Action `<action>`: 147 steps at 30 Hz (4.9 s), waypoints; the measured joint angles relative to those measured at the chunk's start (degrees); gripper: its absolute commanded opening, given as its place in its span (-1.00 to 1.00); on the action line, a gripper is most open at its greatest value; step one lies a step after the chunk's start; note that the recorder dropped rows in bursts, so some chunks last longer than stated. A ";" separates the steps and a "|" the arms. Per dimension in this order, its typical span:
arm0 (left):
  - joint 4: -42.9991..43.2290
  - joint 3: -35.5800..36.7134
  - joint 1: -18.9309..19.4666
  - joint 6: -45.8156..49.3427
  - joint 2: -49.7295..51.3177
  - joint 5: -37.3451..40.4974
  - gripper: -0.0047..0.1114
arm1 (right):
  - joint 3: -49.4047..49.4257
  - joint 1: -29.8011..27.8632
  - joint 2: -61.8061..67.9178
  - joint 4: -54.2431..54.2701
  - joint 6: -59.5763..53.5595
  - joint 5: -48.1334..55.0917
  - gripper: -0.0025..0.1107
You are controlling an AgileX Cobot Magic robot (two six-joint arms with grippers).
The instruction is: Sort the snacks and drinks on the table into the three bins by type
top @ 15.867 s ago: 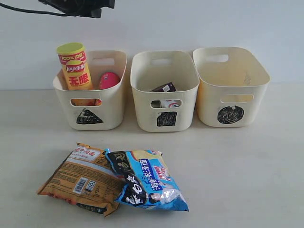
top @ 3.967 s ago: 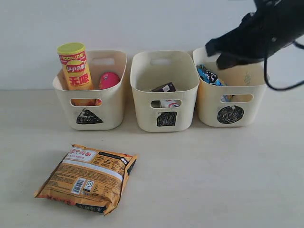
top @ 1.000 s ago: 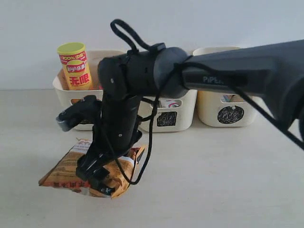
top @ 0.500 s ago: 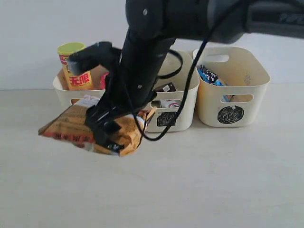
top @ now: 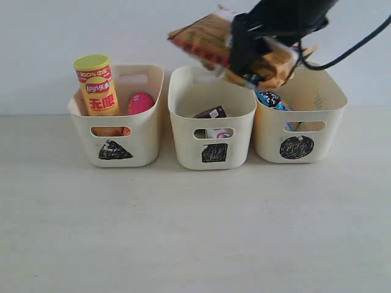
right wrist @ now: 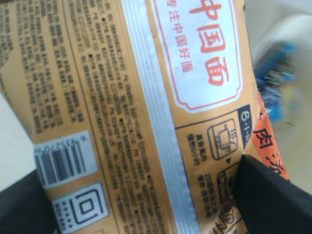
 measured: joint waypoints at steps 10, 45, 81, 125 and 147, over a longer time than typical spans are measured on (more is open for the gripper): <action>0.00 0.00 0.00 0.00 0.00 0.12 -0.84 | 0.00 -12.91 4.80 -2.32 2.53 -13.01 -0.96; 1.92 0.00 0.00 0.00 0.00 2.54 -0.84 | 0.21 -13.88 26.00 -3.64 6.05 -42.03 0.44; 1.92 0.00 0.00 0.00 0.00 2.64 -0.84 | 41.50 -31.55 -18.13 9.84 8.56 -45.68 -0.93; 1.92 0.00 0.00 0.00 0.00 2.64 -0.84 | 79.52 -21.74 -83.25 11.46 7.74 -51.97 -0.93; 1.92 0.00 0.00 0.00 0.00 2.64 -0.84 | 79.52 -21.74 -86.22 -2.67 7.37 -40.66 -0.93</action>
